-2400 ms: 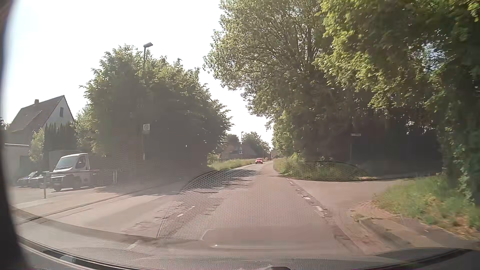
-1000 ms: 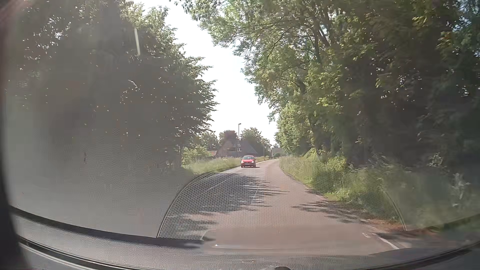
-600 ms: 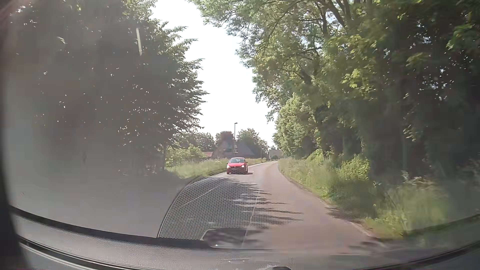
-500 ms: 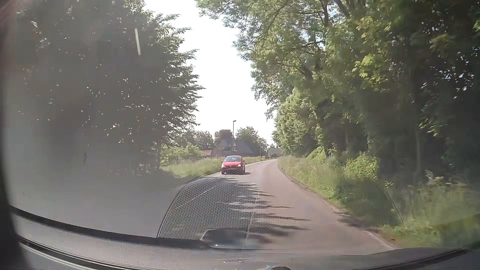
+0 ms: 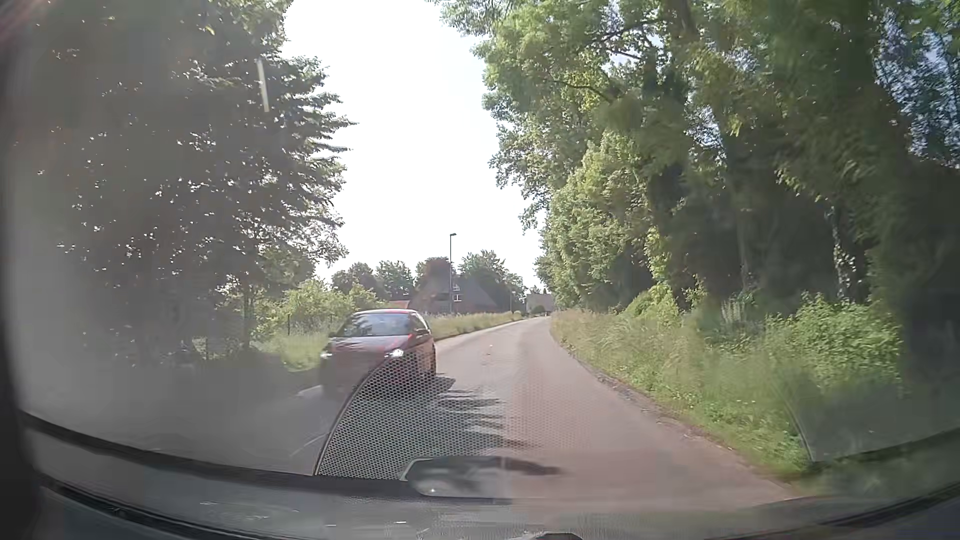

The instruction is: Follow the waypoints while adhering to traffic rules and regulations

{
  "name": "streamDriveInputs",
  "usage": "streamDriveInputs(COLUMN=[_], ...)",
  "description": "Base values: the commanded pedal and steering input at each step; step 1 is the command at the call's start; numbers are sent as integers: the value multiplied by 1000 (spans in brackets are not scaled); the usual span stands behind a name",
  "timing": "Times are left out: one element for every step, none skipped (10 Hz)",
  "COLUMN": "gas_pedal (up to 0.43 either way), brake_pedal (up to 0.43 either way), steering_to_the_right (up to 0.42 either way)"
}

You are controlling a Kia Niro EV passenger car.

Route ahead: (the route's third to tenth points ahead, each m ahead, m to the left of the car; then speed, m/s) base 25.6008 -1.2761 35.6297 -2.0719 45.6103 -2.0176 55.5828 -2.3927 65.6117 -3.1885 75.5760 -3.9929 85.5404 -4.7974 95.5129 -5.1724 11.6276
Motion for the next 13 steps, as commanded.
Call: streamDriveInputs(gas_pedal=[209, 209, 220, 220, 220, 228, 228, 248, 260, 260, 260, 260, 260], brake_pedal=[0, 0, 0, 0, 0, 0, 0, 0, 0, 0, 0, 0, 0], steering_to_the_right=[10, 6, 4, 4, 4, 3, 3, 3, 1, 2, 2, 1, 3])
